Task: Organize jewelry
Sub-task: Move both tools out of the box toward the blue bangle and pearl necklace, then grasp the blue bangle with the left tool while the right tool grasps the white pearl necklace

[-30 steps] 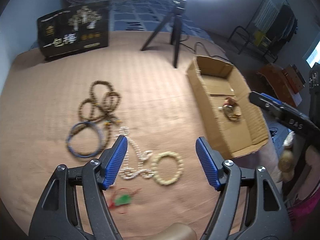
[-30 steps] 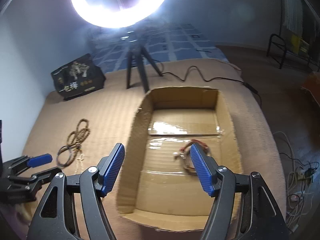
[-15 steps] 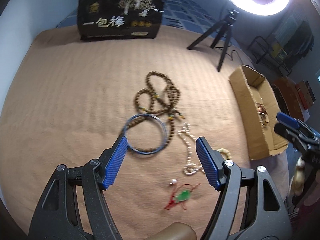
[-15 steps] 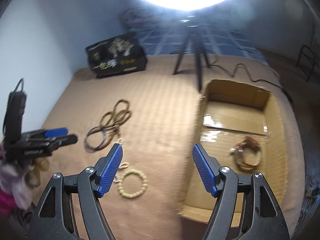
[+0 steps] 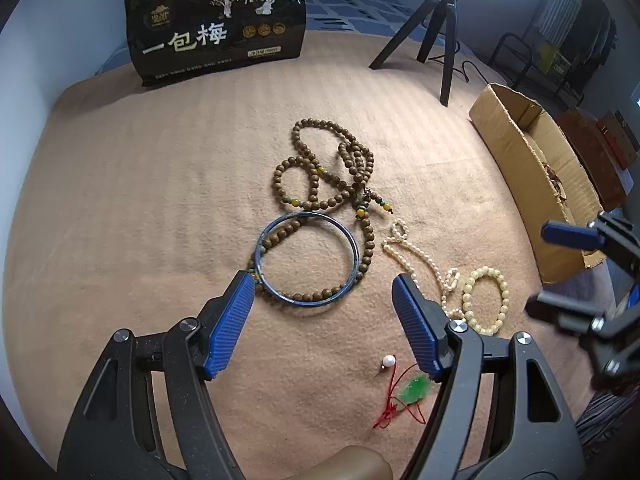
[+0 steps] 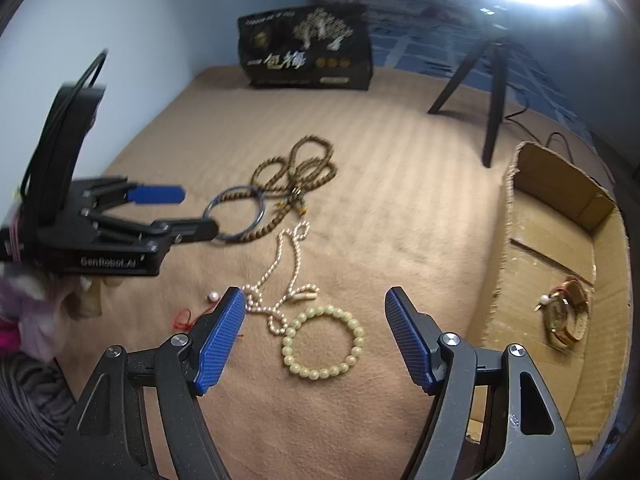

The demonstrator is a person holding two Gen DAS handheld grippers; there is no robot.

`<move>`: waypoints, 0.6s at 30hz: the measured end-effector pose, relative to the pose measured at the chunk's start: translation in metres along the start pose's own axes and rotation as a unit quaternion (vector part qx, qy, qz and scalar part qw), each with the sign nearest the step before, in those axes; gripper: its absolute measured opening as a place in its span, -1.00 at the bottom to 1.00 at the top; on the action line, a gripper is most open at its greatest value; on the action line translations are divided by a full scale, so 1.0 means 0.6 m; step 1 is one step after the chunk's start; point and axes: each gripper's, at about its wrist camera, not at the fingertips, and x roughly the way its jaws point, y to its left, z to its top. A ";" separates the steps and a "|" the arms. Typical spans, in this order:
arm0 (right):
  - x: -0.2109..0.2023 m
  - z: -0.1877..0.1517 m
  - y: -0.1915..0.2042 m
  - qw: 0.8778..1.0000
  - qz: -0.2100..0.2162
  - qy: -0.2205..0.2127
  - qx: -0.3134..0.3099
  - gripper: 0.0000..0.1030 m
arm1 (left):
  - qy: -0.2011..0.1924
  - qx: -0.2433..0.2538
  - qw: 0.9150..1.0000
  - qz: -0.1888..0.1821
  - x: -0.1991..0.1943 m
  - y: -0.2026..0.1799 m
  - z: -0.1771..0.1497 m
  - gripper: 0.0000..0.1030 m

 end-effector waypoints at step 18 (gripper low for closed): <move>0.048 -0.010 0.028 0.998 0.020 0.038 -0.038 0.46 | 0.044 -0.086 0.995 -0.015 0.065 0.026 0.027 0.58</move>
